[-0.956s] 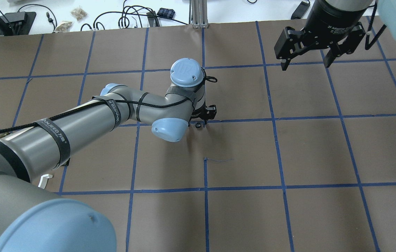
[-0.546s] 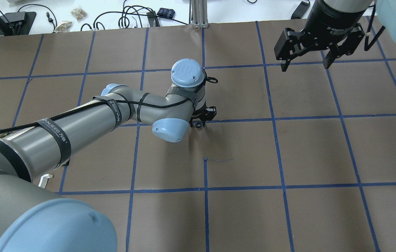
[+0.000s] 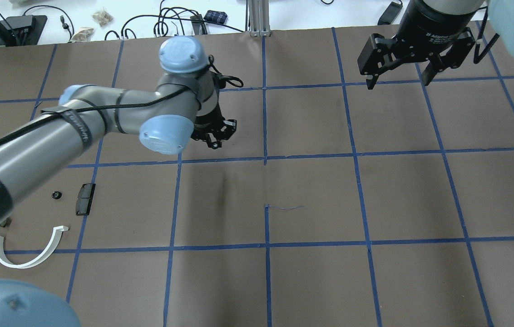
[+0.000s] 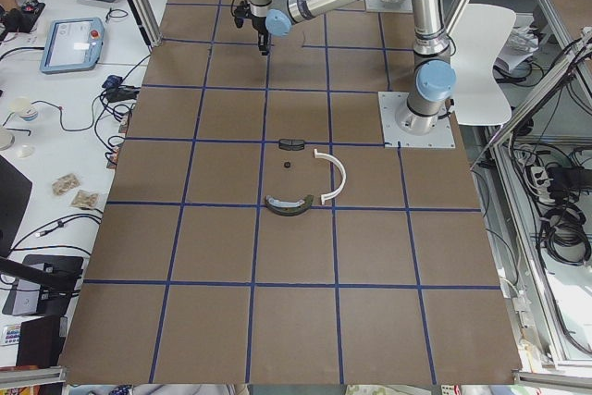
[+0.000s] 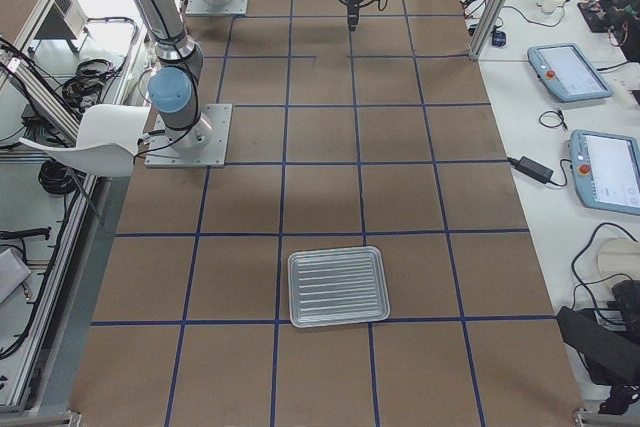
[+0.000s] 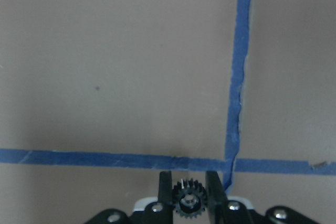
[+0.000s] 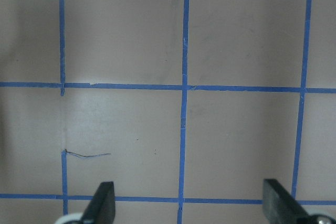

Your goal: Place bearing gear from tray to pile

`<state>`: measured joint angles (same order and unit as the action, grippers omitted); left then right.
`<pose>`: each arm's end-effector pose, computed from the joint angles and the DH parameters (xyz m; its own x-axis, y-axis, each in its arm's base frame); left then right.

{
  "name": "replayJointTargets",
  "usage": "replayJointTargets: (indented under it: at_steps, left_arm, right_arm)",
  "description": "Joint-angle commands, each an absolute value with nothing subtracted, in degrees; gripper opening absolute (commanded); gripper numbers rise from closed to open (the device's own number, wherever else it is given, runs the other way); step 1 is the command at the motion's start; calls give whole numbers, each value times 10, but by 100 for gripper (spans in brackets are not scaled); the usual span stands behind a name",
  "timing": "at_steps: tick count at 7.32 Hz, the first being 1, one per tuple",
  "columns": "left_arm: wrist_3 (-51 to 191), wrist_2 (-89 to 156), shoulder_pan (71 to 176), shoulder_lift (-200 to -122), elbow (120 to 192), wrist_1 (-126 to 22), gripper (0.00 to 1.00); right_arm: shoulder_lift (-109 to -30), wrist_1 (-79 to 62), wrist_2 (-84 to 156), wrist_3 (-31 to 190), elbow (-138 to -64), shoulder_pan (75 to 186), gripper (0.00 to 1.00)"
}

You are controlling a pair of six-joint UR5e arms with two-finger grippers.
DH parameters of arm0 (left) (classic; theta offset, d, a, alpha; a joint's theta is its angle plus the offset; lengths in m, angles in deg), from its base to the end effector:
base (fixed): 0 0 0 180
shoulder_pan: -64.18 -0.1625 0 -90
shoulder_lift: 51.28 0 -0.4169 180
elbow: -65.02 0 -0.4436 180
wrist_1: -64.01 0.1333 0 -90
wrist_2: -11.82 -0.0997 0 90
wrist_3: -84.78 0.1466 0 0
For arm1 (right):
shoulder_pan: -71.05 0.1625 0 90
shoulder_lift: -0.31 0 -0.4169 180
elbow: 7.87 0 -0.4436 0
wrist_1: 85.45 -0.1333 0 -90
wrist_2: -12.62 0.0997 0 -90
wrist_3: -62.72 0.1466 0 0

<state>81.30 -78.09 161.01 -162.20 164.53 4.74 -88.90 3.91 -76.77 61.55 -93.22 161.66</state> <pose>-0.2077 -0.6115 0.1812 -0.9983 0.0584 0.0019 0.0584 0.9983 -0.0051 0.1408 -0.5547 0.4685 -0.9995 -0.0316 -0.0095 -0.0310 0.9979 -0.0564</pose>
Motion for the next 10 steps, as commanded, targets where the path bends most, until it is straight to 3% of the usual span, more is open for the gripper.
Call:
replayJointTargets:
  at_steps: [1, 3, 6, 10]
  left_arm:
    - [990, -777, 1462, -1568, 1687, 34, 0]
    - [1120, -777, 1315, -1560, 1728, 50, 0]
    - [1345, -775, 1122, -1589, 1722, 62, 0]
    - [1381, -772, 1083, -1617, 1777, 89, 0]
  right_arm:
    - [-890, 40, -768, 617, -928, 1617, 100]
    - [-889, 40, -767, 616, -926, 1617, 100]
    - [-889, 45, -768, 616, -927, 1617, 100]
    - [-889, 48, -768, 615, -930, 1617, 100]
